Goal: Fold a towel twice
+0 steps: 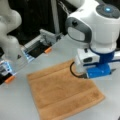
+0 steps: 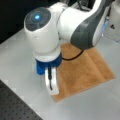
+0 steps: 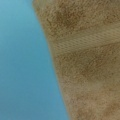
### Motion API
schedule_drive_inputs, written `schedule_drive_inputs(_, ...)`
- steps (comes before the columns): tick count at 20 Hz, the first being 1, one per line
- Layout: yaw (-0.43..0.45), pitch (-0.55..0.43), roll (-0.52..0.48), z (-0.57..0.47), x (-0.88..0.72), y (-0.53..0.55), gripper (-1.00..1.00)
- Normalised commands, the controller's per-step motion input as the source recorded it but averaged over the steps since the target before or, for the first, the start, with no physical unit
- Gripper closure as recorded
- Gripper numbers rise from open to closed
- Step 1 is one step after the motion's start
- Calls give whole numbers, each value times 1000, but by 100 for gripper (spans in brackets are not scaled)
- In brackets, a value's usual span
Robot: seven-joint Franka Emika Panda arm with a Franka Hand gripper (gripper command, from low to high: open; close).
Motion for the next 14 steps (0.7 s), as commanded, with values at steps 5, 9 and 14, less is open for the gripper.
schedule_drive_inputs(5,-200,90,-165,-158,498,69,-100)
schedule_drive_inputs(9,-162,58,-240,-239,427,87,-100)
schedule_drive_inputs(14,-169,238,-325,-86,314,110,-100)
